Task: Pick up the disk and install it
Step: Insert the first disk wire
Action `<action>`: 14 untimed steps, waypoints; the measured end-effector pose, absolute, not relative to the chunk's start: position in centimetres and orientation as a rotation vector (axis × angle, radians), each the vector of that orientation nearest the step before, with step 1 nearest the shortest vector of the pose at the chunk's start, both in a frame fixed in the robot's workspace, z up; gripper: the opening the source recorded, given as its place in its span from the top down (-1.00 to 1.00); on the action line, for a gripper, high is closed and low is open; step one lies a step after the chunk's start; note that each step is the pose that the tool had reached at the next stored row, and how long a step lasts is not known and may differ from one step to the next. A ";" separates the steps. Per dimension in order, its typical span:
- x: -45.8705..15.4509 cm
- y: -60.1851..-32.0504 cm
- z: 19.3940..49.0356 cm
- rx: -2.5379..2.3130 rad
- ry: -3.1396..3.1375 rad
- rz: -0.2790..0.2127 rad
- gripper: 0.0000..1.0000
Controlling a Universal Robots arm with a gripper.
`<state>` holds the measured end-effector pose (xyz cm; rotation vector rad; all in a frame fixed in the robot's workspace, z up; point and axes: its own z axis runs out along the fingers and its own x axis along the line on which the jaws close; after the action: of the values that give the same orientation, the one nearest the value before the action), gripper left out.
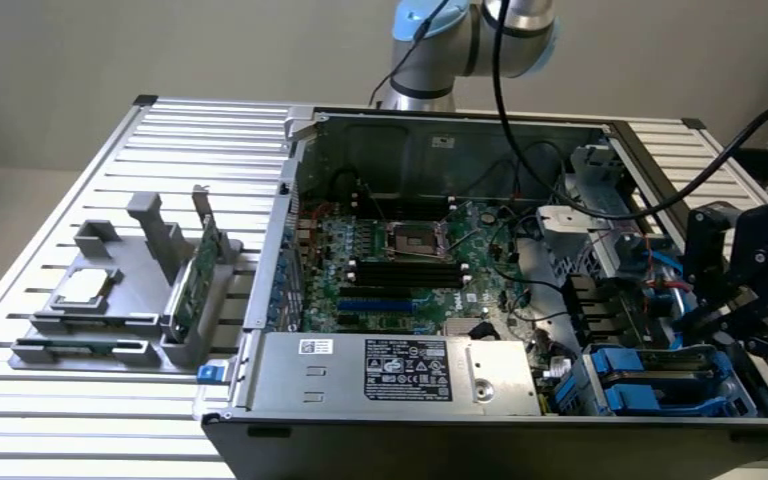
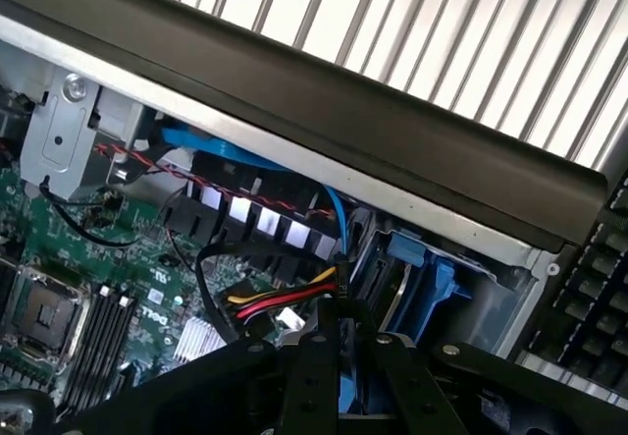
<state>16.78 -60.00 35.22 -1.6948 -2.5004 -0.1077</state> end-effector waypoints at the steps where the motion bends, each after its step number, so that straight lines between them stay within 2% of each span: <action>1: 16.7 -60.0 35.2 -1.704 -2.495 -0.108 0.67; 14: 16.3 -60.0 35.2 -1.882 -2.370 -0.121 0.67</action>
<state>16.30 -60.00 35.21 -1.8817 -2.3695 -0.1212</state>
